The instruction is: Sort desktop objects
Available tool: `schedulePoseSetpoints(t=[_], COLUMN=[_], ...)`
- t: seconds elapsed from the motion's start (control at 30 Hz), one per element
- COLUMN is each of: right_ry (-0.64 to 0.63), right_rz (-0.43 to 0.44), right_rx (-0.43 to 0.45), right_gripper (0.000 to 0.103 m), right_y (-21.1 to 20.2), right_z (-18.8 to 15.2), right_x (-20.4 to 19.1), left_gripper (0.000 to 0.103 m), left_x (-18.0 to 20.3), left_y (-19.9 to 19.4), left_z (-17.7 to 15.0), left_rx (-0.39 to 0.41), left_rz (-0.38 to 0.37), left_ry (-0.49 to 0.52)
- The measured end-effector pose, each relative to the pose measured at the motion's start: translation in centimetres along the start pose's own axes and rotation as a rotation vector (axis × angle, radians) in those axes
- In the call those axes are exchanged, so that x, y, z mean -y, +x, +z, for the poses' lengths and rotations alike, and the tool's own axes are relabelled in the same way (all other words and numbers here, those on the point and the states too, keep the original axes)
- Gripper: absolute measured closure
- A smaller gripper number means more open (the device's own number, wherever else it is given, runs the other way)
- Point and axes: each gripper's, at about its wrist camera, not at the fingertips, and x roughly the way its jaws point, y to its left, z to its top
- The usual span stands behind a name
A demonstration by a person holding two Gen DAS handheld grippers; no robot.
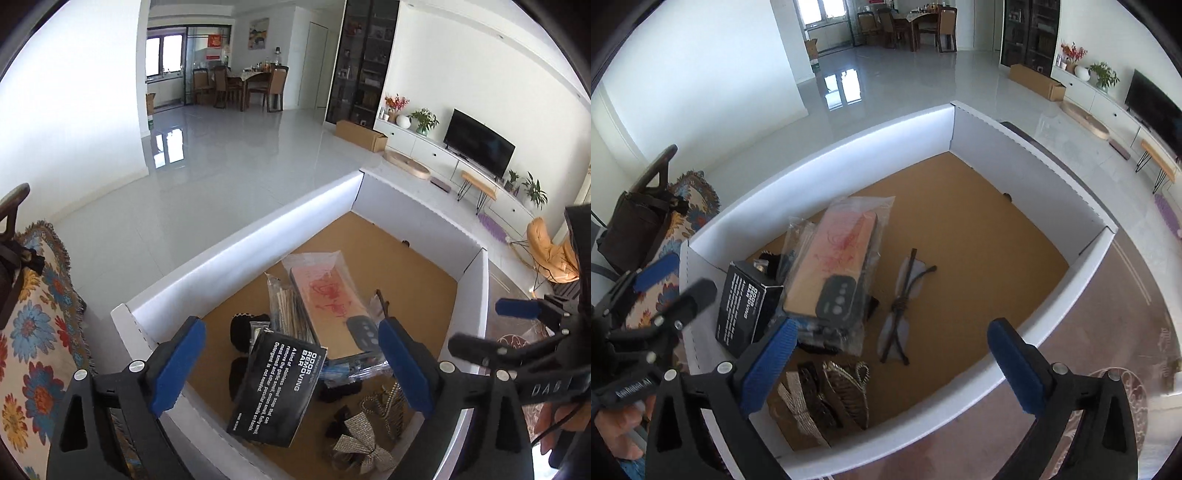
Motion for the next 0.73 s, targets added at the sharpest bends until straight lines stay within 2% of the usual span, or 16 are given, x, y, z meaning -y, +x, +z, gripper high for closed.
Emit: schedulePoseSetpoints(t=[0.1, 0.23, 0.4, 0.53, 0.6, 0.73], right_ry=[-0.050, -0.081, -0.057, -0.051, -0.057, -0.063], right_rz=[-0.055, -0.091, -0.097, -0.100, -0.106, -0.114], right_rx=[-0.013, -0.010, 0.011, 0.026, 0.031, 0.040], right_gripper=[0.000, 0.000, 0.000, 0.000, 0.000, 0.000], right_y=[-1.3, -2.0, -2.2, -2.2, -2.0, -1.9], right_z=[-1.7, -3.3, -4.0, -4.1, -4.0, -3.8], right_x=[0.5, 0.4, 1.1, 1.4, 1.4, 1.5], left_gripper=[0.002, 0.002, 0.002, 0.000, 0.000, 0.000], left_x=[1.9, 3.0, 3.1, 3.2, 3.3, 3.3], left_y=[-0.5, -2.3, -3.5, -3.3, -3.1, -3.4], left_z=[0.3, -0.6, -1.0, -1.1, -1.3, -1.8], left_rx=[-0.020, 0.020, 0.041, 0.023, 0.019, 0.056], left_rz=[0.062, 0.158, 0.162, 0.137, 0.158, 0.162], left_ry=[0.074, 0.111, 0.082, 0.043, 0.020, -0.013])
